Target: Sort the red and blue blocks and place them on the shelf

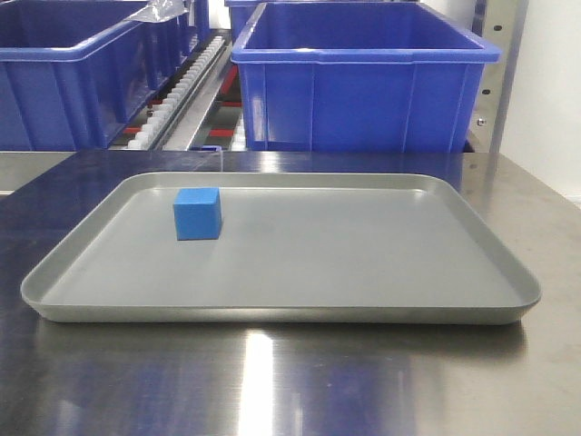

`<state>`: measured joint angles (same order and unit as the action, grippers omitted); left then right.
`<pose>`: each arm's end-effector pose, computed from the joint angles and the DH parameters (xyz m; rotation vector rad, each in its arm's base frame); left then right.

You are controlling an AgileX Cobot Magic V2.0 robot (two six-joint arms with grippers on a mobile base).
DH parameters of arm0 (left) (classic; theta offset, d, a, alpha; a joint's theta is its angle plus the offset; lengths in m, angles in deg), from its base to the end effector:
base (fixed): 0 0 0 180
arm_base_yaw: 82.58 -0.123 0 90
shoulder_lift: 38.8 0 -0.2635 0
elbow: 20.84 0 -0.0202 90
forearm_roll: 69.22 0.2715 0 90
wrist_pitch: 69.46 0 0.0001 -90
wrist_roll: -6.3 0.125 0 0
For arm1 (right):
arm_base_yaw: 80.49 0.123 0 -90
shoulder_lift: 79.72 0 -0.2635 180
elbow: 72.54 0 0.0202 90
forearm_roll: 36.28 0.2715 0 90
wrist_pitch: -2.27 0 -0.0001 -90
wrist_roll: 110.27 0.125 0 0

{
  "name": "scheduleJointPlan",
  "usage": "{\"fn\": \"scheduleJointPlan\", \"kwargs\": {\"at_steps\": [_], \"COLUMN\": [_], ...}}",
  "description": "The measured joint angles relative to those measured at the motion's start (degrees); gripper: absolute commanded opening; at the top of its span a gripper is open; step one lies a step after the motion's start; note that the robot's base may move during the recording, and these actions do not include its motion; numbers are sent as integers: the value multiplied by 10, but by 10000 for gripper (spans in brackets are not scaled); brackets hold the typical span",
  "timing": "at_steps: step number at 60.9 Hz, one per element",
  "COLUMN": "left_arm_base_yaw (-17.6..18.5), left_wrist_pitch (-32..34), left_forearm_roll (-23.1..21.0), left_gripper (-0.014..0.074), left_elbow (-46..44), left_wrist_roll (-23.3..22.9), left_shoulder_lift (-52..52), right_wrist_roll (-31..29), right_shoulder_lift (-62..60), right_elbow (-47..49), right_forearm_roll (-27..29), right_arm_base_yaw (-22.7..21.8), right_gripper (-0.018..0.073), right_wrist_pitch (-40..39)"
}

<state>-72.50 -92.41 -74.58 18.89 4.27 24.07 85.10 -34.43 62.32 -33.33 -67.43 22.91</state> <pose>0.2462 -0.0484 0.2454 0.0803 2.1954 -0.2074 0.1971 0.0481 0.2835 0.0744 1.9554 0.3784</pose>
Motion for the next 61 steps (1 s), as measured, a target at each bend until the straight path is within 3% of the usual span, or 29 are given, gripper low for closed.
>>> {"fn": "scheduleJointPlan", "kwargs": {"at_steps": [13, 27, 61], "left_arm_base_yaw": [2, 41, 185], "left_wrist_pitch": [-33, -60, -120], "left_forearm_roll": [-9, -9, -23], "left_gripper": [185, 474, 542], "left_elbow": [-27, -107, -324], "left_wrist_roll": [0, 0, -3], "left_shoulder_lift": [54, 132, 372], "right_wrist_roll": [0, 0, 1], "right_shoulder_lift": [0, 0, 0], "right_elbow": [0, 0, 0], "right_forearm_roll": [0, 0, 0], "right_arm_base_yaw": [0, 0, 0], "right_gripper": [63, 63, 63], "right_wrist_pitch": [0, 0, 0]}}
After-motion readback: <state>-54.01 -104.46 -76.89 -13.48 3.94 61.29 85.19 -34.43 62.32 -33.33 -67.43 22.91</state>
